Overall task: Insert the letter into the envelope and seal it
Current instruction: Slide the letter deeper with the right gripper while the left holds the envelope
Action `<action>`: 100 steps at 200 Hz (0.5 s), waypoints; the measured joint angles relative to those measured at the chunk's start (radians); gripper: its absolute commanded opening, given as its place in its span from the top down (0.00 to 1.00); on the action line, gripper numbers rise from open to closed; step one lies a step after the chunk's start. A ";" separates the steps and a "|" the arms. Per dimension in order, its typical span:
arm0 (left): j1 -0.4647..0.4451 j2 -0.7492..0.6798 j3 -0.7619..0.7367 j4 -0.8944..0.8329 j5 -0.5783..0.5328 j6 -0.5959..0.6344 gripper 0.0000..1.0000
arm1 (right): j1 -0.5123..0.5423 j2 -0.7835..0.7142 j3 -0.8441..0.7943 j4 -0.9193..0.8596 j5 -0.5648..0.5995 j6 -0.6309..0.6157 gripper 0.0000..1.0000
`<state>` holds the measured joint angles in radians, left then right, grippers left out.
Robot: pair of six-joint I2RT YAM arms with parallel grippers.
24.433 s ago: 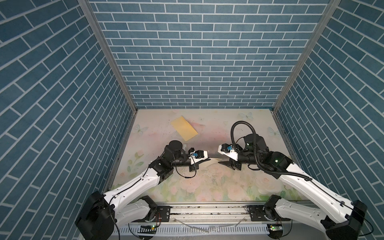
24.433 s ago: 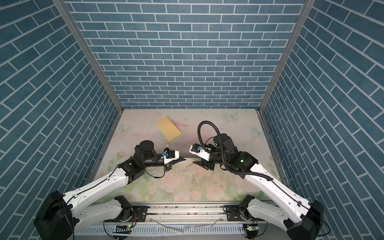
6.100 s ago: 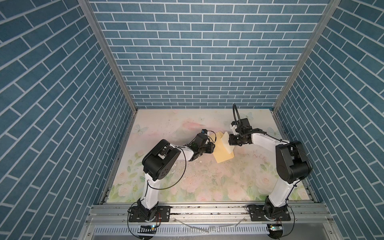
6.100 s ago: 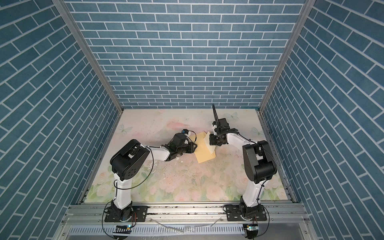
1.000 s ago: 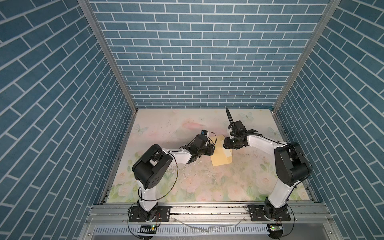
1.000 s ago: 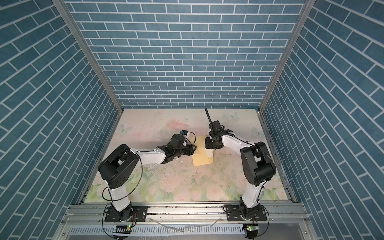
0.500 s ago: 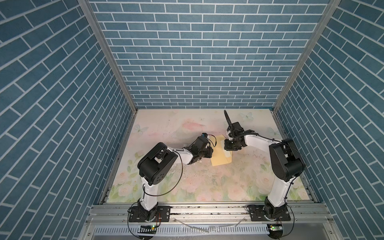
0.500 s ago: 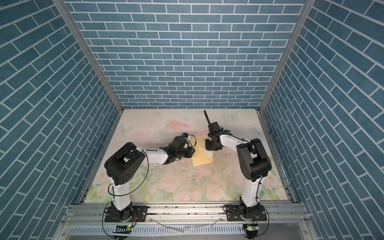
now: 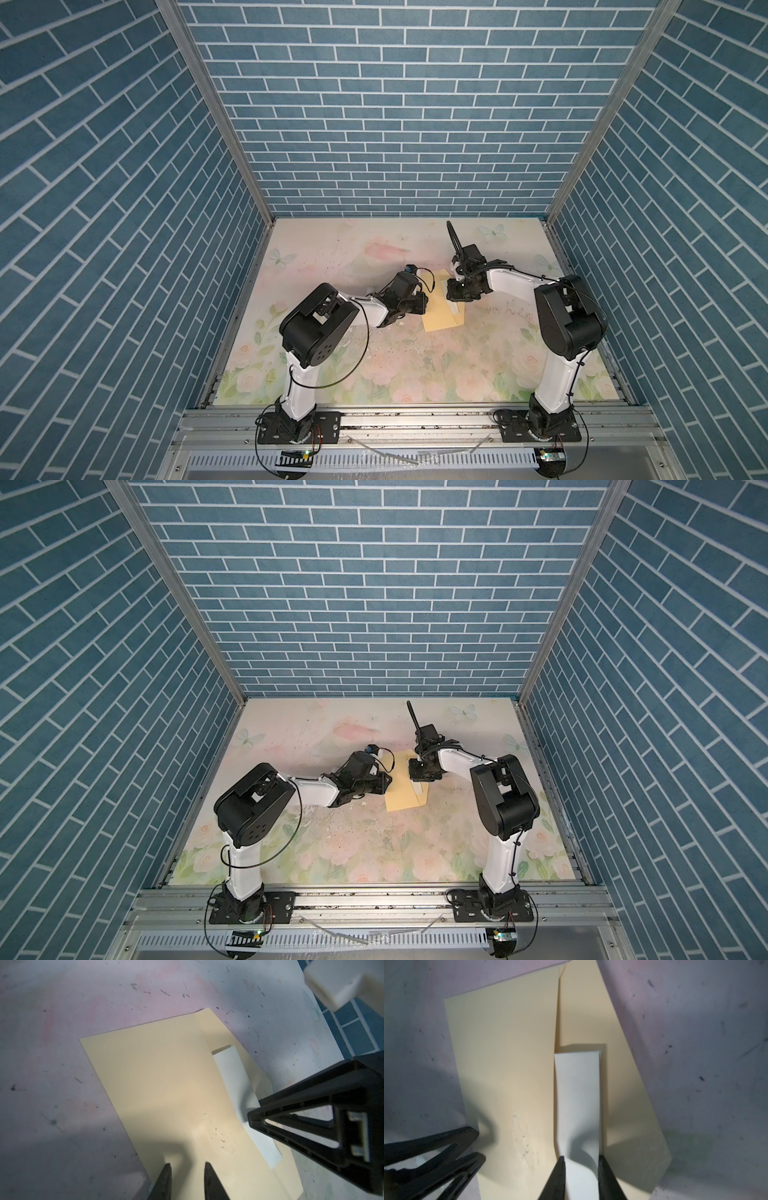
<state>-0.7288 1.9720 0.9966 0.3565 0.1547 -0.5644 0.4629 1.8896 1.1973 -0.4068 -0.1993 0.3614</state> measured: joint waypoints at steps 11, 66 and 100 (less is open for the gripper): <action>0.000 0.001 0.000 0.000 0.000 0.000 0.72 | 0.000 0.002 0.000 0.006 -0.008 0.000 0.74; 0.000 0.003 0.003 0.001 0.003 0.000 0.73 | 0.000 0.011 0.000 0.032 -0.056 0.005 0.74; 0.000 0.004 0.003 0.001 0.003 0.000 0.73 | 0.000 0.011 0.000 0.043 -0.086 0.020 0.74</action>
<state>-0.7288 1.9759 1.0000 0.3576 0.1581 -0.5644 0.4625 1.9007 1.1973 -0.3637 -0.2855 0.3813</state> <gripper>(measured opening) 0.268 0.259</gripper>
